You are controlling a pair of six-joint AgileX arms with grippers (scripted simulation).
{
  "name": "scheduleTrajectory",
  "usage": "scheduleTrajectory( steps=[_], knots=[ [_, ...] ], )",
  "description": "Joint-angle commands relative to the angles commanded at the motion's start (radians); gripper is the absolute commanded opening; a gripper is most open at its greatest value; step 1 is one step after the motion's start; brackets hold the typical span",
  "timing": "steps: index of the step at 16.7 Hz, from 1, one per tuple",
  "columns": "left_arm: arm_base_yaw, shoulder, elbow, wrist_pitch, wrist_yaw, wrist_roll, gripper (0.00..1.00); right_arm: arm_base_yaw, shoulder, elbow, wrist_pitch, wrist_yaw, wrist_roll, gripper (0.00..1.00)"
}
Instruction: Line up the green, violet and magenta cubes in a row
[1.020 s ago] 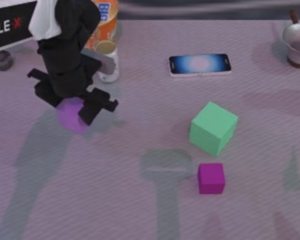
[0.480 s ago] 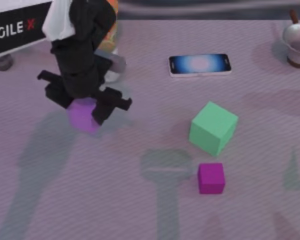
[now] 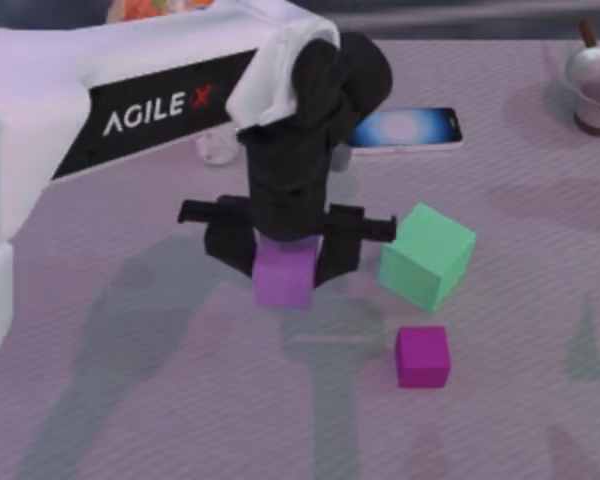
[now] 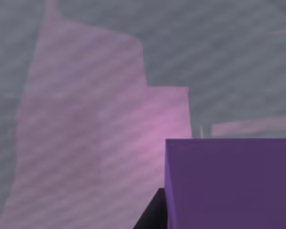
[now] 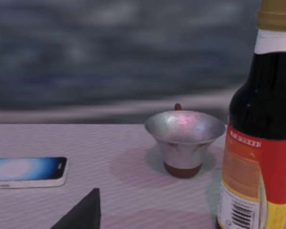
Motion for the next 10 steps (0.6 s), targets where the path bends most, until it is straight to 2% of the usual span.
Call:
scheduleTrajectory(
  steps=[3,5,10],
  knots=[
    [-0.097,-0.002,0.019,-0.017,-0.004,-0.197,0.0,0.0,0.0,0.0,0.0,0.0,0.0,1.0],
    [-0.142,-0.005,0.029,-0.024,-0.006,-0.277,0.0,0.0,0.0,0.0,0.0,0.0,0.0,1.0],
    [-0.168,-0.008,0.034,-0.027,-0.008,-0.318,0.0,0.0,0.0,0.0,0.0,0.0,0.0,1.0]
  ],
)
